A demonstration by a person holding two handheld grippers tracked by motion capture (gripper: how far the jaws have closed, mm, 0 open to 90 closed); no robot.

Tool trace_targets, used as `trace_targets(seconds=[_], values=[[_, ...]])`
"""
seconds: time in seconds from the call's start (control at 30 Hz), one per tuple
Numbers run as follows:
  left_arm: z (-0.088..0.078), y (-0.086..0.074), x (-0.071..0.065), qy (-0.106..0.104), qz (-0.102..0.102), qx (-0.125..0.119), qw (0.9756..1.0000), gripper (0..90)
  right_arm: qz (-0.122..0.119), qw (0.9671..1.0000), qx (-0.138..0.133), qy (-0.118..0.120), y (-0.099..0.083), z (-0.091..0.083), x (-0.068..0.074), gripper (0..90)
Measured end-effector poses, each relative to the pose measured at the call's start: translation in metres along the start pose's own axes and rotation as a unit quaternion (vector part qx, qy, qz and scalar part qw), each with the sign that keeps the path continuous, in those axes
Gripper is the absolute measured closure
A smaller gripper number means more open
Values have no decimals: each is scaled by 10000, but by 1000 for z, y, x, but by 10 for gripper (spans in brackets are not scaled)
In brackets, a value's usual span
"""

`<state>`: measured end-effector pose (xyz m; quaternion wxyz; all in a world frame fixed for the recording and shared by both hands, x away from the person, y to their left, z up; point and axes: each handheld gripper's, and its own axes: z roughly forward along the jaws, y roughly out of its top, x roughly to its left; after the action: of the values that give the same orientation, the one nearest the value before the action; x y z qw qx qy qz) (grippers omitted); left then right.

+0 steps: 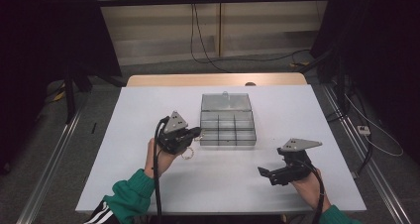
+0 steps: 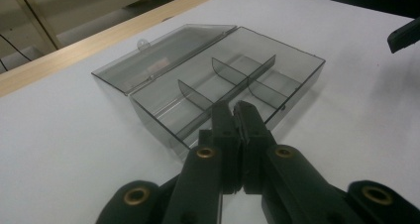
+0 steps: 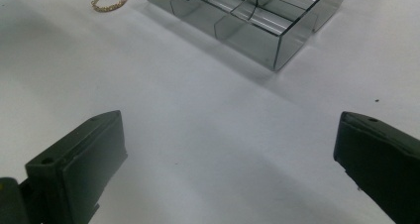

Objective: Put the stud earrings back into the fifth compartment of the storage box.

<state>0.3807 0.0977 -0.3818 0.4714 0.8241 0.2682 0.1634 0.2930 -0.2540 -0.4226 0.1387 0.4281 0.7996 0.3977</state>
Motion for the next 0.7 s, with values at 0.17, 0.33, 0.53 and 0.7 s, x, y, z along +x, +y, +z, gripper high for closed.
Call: trace_targets(seconds=[0.17,0.33,0.53,0.7], values=[[5,2,-2,-22,35,-14,10000,887,-16,10000,19,27,0,1,0,0],[11,5,-5,-83,54,-40,9999,887,-8,10000,30,32,0,2,0,0],[17,10,-6,-114,63,-89,9999,887,-40,10000,17,52,-1,2,1,0],[22,13,-7,-144,75,-144,9998,887,-119,9999,12,63,0,2,2,0]])
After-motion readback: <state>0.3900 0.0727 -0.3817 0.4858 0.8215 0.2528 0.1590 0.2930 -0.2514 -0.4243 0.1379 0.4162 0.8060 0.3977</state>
